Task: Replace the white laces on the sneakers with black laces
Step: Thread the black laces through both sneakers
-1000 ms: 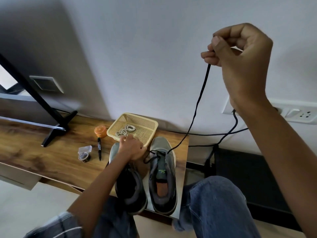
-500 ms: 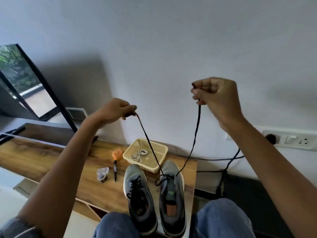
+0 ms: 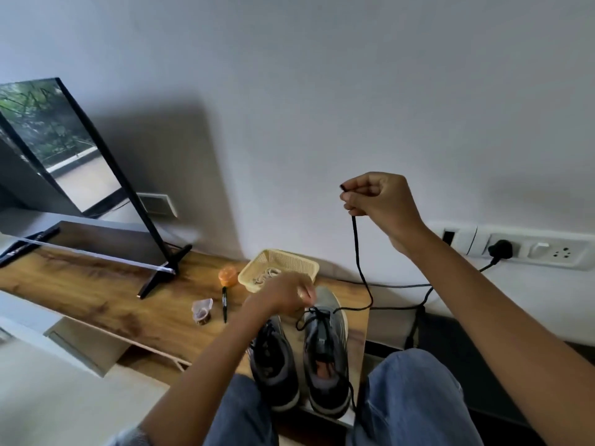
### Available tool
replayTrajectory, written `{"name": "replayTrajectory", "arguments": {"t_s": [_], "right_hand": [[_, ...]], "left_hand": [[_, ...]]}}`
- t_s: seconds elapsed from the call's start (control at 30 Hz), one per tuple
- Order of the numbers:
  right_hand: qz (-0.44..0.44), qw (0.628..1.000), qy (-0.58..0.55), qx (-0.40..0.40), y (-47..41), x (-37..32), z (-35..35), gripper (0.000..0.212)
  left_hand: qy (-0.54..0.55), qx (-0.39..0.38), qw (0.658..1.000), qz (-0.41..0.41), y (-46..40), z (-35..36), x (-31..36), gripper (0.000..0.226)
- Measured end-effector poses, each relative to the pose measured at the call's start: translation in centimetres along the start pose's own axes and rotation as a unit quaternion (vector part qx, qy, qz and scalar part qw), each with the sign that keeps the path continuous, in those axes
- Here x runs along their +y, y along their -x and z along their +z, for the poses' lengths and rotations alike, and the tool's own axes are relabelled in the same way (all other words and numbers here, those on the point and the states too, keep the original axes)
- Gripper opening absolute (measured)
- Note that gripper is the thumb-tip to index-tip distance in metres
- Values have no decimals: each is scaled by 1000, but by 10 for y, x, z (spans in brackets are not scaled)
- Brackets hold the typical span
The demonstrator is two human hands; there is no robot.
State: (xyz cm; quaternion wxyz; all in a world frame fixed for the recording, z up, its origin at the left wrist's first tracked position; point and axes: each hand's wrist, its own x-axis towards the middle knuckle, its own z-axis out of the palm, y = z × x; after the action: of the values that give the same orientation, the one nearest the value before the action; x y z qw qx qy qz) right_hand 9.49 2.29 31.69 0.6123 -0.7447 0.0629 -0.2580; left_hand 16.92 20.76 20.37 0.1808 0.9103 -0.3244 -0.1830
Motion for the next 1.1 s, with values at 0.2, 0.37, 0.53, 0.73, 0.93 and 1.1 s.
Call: {"name": "replayTrajectory", "arguments": {"t_s": [0.2,0.37,0.53,0.73,0.93,1.1], "right_hand": [[21,1000,14,-10,3,17,2,12],[35,999,20,-6,4,28,-2,12],[44,999,18,-11,7,32,-6,13],[32,999,7,-3,8,22,-17,12],[11,1000,-18,16,5,1,-16,10],[-4,998,-44,45,4,-15,-13,10]], "left_hand": [[-199,-40,968,144,8,110,12,39],[-378,-72,900,203,10,144,25,44],[-435,-71,872,211,12,166,27,23],[54,0,996,73,7,110,55,26],[358,201,907,89,8,6,81,28],[386,302,864,117,13,-55,89,30]]}}
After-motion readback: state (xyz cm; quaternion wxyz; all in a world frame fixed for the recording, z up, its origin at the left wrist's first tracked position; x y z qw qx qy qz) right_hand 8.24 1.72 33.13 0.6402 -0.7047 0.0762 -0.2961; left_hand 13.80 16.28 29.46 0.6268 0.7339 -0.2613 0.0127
